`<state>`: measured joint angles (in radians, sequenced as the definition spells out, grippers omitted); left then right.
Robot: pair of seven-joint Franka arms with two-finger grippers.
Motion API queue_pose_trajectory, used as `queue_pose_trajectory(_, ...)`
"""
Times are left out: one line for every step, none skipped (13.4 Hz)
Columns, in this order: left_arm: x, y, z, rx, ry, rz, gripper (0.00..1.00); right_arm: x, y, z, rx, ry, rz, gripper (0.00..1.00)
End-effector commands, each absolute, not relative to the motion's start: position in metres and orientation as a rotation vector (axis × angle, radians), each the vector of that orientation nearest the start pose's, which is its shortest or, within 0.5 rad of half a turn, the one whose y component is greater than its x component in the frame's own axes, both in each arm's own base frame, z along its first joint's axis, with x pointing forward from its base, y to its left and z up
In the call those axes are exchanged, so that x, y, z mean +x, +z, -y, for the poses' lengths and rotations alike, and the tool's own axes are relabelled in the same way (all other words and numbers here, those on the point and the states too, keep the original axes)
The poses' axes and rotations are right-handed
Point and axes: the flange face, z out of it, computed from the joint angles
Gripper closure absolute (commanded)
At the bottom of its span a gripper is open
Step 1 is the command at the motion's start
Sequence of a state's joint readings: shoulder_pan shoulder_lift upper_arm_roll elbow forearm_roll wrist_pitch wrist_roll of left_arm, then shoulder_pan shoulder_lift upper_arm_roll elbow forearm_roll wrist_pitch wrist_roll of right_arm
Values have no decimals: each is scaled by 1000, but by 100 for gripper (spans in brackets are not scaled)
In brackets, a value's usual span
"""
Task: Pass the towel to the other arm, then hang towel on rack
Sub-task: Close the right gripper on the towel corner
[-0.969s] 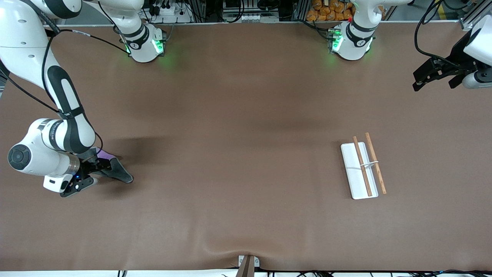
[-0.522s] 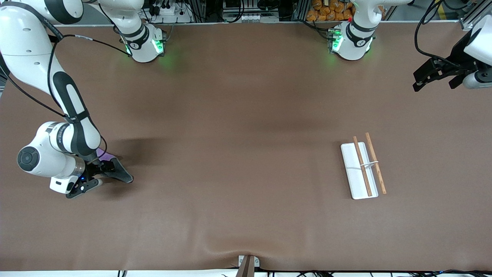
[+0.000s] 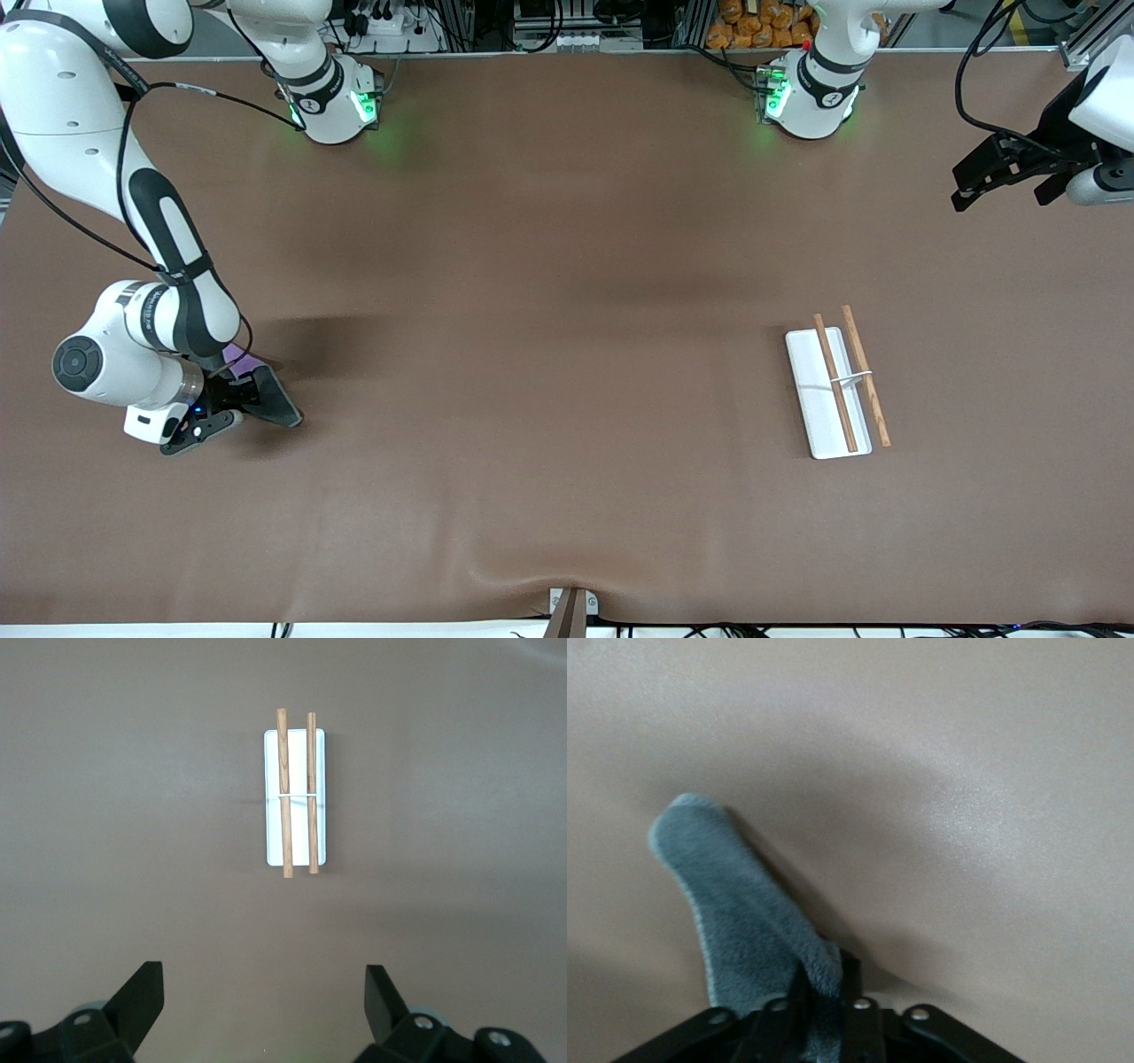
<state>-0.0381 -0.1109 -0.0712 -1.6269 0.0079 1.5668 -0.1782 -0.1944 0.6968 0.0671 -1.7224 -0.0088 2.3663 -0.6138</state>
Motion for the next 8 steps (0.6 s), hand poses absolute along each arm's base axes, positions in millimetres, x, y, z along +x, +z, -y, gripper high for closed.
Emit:
queue_pose_trajectory(516, 657, 57, -3125, -95, 87, 0, 659, 183, 87, -3001, 29, 751, 100)
queue_pose_trajectory(516, 657, 56, -3123, -95, 87, 0, 661, 188, 87, -3004, 21, 752, 100)
queue_pose_trajectory(516, 657, 57, -3125, -94, 87, 0, 662, 196, 86, -3007, 8, 753, 100)
queue_pose_trajectory(516, 657, 56, -3123, -95, 87, 0, 665, 209, 83, -3008, -14, 759, 100)
queue_pose_trajectory(516, 658, 56, -3125, -97, 90, 0, 668, 228, 79, -3010, -42, 768, 100)
queue_pose_trajectory(516, 658, 56, -3125, -97, 90, 0, 668, 242, 76, -3007, -33, 773, 100)
queue_pose_trajectory(516, 658, 56, -3123, -97, 90, 0, 668, 256, 75, -3002, -26, 769, 100)
queue_pose_trajectory(516, 658, 55, -3123, -97, 92, 0, 669, 269, 68, -2986, -23, 767, 100)
